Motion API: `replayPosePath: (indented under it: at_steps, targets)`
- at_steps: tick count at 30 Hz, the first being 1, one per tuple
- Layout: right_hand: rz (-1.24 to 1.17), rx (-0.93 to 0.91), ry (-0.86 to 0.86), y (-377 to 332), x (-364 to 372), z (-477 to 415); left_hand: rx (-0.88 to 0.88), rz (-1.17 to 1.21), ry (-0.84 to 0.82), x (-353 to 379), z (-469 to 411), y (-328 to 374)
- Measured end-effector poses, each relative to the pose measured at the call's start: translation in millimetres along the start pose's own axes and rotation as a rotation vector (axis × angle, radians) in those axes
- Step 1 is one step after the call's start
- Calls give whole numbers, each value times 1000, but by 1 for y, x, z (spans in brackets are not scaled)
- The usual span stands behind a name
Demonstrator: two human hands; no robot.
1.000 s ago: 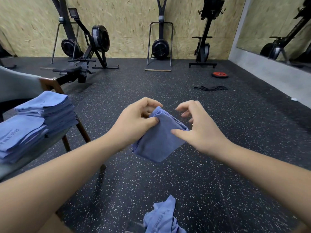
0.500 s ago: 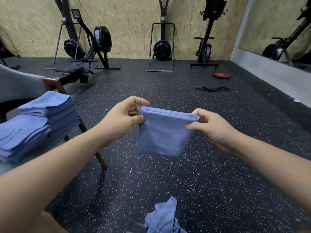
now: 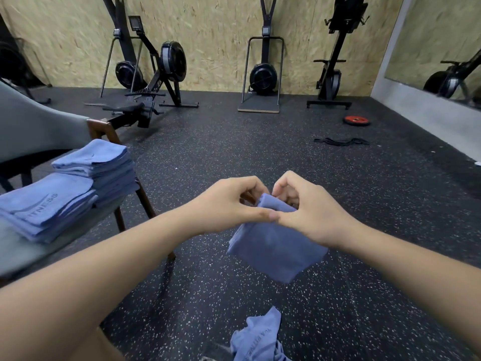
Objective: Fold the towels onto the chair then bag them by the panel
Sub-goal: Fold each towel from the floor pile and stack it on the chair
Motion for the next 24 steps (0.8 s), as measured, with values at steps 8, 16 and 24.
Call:
replayPosePath:
  at_steps: [8, 16, 24]
  targets:
    - [-2, -39, -93, -30, 31, -29, 12, -172, 83, -46, 19, -9]
    - [-127, 35, -239, -23, 67, -86, -131, 49, 222, -134, 62, -54]
    - [-463, -54, -142, -53, 143, -189, -313, -88, 292, -216, 114, -123]
Point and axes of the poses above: each hand's wrist, its own z-axis away from the middle knuckle, its own x-axis out of the palm, y = z × x, the point moved 1 cm from there along -z, towards the middle knuckle, and after that the axes turned 15 degrees about -x, right-handed, at the moved point
